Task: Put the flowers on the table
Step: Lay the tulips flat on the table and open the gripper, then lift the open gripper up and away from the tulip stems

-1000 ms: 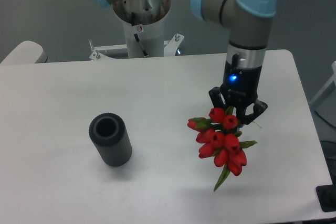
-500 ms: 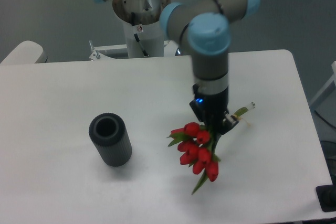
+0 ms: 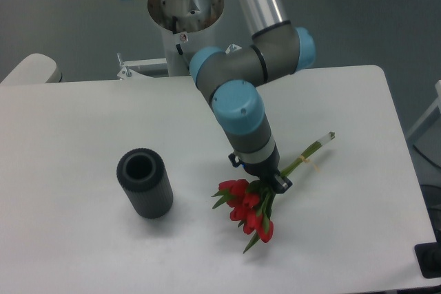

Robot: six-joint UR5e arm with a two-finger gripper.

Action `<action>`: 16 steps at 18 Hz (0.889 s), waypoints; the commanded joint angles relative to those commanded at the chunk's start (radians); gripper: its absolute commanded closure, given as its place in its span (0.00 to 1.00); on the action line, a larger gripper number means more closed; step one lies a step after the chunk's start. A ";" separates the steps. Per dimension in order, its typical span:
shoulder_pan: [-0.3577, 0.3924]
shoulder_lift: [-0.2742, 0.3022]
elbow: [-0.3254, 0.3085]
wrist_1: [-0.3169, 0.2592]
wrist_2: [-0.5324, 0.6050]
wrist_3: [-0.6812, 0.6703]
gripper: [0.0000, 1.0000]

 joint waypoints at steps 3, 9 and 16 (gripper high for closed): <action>-0.002 -0.011 -0.006 0.003 0.000 -0.005 0.70; -0.002 0.003 0.012 0.006 -0.002 -0.002 0.01; 0.008 0.032 0.122 -0.018 -0.018 -0.012 0.00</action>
